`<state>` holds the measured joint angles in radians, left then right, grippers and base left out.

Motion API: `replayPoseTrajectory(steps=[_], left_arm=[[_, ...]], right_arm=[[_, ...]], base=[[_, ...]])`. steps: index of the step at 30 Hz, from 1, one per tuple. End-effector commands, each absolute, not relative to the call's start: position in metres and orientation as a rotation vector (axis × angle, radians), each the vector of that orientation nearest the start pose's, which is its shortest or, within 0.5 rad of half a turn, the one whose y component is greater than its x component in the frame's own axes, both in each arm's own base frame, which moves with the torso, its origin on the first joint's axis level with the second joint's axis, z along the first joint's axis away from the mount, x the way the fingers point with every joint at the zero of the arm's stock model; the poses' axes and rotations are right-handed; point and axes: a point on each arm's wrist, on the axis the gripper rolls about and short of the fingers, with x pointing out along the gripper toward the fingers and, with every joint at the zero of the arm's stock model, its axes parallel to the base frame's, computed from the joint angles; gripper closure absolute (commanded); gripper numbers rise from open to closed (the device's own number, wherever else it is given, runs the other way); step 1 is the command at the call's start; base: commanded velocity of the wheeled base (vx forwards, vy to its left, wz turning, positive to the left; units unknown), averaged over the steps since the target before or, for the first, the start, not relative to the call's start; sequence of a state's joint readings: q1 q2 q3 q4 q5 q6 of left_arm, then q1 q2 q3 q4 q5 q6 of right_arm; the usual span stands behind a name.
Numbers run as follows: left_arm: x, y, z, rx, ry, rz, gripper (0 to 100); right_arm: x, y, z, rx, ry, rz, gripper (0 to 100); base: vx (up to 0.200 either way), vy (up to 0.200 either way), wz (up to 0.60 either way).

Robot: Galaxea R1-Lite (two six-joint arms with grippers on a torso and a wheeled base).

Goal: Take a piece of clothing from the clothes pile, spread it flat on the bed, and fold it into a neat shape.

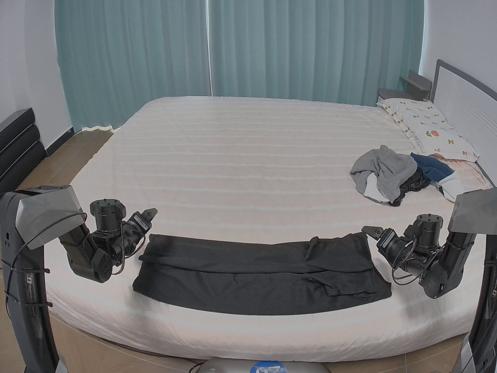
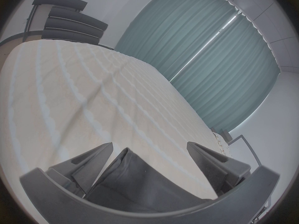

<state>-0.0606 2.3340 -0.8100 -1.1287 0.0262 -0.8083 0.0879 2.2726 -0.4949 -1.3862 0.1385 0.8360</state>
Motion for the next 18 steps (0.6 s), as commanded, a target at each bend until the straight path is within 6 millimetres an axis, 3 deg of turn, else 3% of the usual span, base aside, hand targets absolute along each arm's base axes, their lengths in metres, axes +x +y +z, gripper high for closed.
replayPoseTrajectory(steps=[1, 7, 14, 15, 18], left_arm=[[0.413, -0.021, -0.012, -0.780, 0.440, 0.136, 0], [0.430, -0.027, -0.028, -0.772, 0.489, 0.145, 0], [0.425, -0.026, -0.036, -0.743, 0.564, 0.172, 0], [0.425, -0.026, -0.036, -0.738, 0.566, 0.171, 100], [0.425, -0.025, -0.035, -0.742, 0.562, 0.172, 100]], right_arm=[[0.334, 0.028, -0.018, 0.858, 0.508, 0.037, 0], [0.335, 0.028, -0.020, 0.858, 0.510, 0.036, 0], [0.335, 0.028, -0.020, 0.860, 0.508, 0.037, 0], [0.335, 0.028, -0.020, 0.860, 0.510, 0.036, 0], [0.335, 0.028, -0.021, 0.860, 0.511, 0.035, 0]], base=[[0.000, 0.000, 0.00], [0.000, 0.000, 0.00], [0.000, 0.000, 0.00], [0.000, 0.000, 0.00], [0.000, 0.000, 0.00]])
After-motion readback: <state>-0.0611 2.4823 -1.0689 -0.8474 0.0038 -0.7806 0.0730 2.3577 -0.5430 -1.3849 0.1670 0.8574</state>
